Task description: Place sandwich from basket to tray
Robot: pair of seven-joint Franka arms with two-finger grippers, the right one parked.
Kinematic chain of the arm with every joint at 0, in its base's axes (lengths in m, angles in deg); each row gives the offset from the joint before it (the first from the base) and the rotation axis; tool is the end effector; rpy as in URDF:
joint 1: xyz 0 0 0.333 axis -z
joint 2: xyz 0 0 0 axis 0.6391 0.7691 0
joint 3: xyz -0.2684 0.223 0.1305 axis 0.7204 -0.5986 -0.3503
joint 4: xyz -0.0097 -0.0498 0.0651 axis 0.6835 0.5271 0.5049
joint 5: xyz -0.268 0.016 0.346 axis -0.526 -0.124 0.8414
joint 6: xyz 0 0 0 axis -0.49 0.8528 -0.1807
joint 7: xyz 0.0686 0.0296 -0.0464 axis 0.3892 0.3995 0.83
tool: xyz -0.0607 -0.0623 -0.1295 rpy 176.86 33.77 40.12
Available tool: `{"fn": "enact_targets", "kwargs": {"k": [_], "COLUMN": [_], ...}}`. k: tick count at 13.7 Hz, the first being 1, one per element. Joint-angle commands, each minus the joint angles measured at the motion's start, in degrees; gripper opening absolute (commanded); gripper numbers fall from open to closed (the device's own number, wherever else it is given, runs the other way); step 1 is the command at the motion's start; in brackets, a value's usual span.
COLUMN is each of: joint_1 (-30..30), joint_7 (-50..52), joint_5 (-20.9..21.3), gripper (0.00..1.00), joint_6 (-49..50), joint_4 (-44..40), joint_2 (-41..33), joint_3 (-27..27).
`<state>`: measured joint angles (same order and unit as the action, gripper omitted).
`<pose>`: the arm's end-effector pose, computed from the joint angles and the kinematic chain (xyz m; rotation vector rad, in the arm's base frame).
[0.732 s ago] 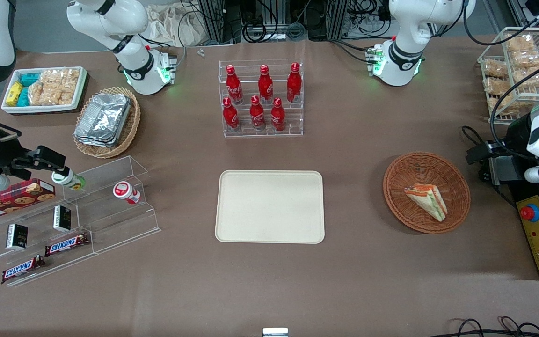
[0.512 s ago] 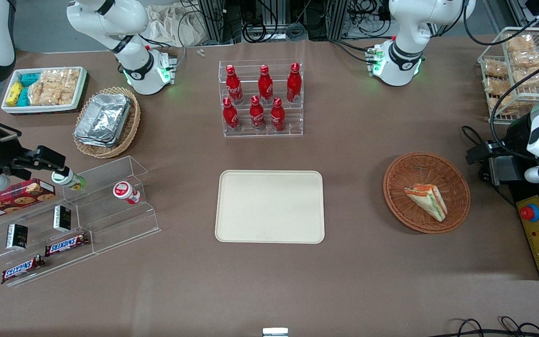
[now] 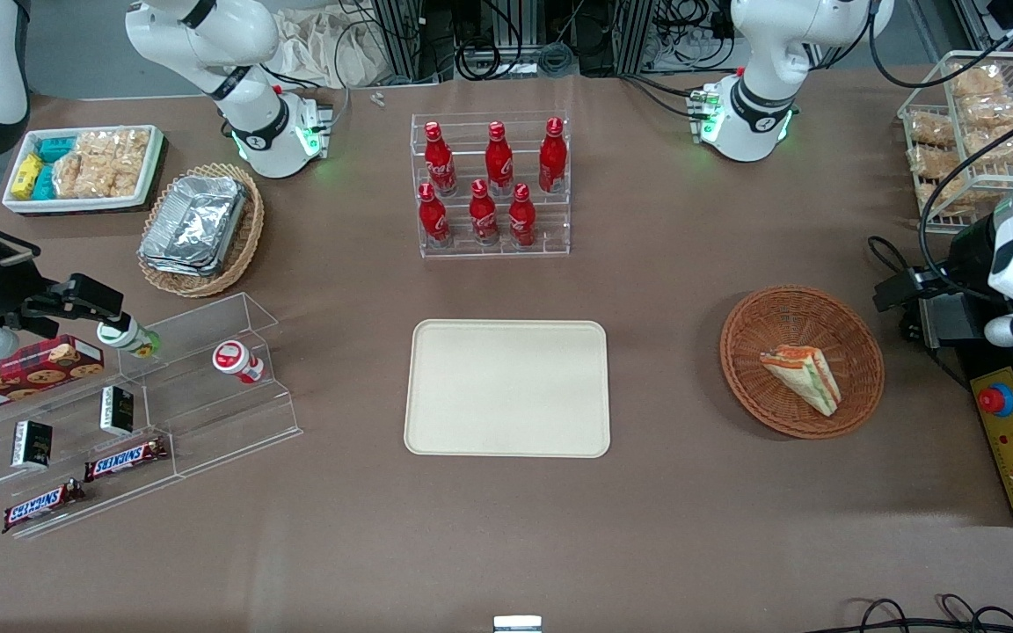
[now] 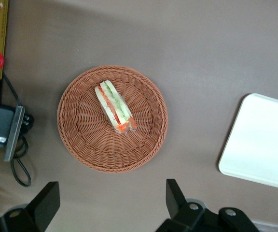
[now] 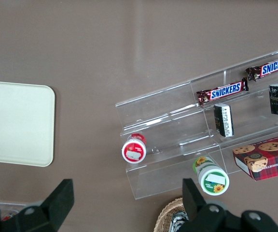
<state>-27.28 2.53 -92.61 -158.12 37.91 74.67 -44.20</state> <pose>0.6347 -0.0248 0.5744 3.0646 0.4369 -0.0563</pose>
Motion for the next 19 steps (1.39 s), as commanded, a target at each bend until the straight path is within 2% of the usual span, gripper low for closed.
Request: {"fn": "enact_targets", "kwargs": {"k": [1, 4, 9, 13, 19], "joint_1": [-0.22, -1.27, -1.37, -1.28, -0.75], "joint_7": [6.08, 12.66, 20.77, 26.31, 27.02], "joint_5": [0.33, 1.91, 1.66, 0.69, -1.6], "gripper": [0.95, 0.95, 0.95, 0.95, 0.95], "joint_6": [-2.87, -11.05, -25.72, -29.52, -34.88], "joint_4": [3.29, 10.77, 22.55, 23.54, 23.27], "joint_2": [0.27, 0.53, 2.46, 7.82, 12.04], "joint_3": [-0.11, -0.81, -0.9, -0.82, -0.38]}}
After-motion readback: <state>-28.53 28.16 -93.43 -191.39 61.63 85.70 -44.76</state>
